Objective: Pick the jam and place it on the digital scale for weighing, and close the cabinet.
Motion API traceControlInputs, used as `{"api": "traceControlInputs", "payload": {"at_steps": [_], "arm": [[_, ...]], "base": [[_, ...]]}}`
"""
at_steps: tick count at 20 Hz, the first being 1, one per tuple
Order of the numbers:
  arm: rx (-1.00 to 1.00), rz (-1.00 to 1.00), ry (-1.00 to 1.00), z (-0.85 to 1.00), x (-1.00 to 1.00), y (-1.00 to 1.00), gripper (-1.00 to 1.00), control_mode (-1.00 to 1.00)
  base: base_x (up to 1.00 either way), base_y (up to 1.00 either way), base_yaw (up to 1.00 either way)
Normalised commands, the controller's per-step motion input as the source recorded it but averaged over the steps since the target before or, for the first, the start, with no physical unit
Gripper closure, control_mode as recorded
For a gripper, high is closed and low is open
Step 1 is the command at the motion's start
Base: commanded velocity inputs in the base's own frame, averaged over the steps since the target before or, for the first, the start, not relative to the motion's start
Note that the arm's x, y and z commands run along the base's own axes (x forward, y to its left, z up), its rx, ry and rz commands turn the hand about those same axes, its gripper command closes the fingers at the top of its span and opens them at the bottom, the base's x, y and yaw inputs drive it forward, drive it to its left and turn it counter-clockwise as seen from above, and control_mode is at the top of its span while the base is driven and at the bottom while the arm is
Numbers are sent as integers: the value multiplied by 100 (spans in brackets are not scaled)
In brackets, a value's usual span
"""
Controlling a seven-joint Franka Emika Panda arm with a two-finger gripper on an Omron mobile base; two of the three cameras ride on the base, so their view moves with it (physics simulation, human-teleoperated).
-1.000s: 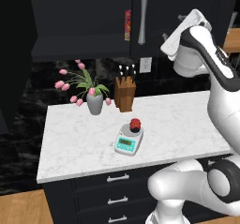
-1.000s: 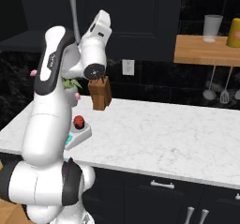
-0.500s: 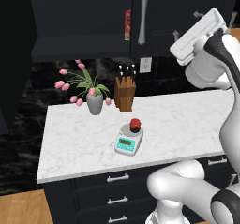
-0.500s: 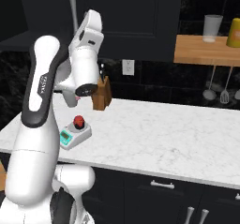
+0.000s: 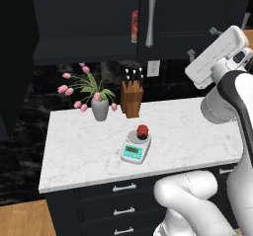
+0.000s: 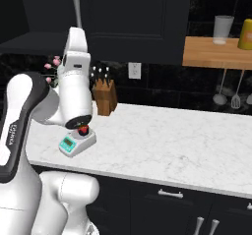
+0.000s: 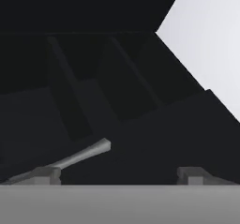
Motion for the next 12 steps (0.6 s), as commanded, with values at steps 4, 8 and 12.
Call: {"api": "traceControlInputs", "payload": {"at_steps": [4, 8, 12], "arm": [[-10, 0, 0, -2, -82, 0, -100, -100], [-6, 0, -5, -7, -97, 20, -100, -100], [-2, 0, -10, -22, -62, 63, -100, -100]], "base": [[0, 0, 0], [0, 0, 0], [0, 0, 0]]}}
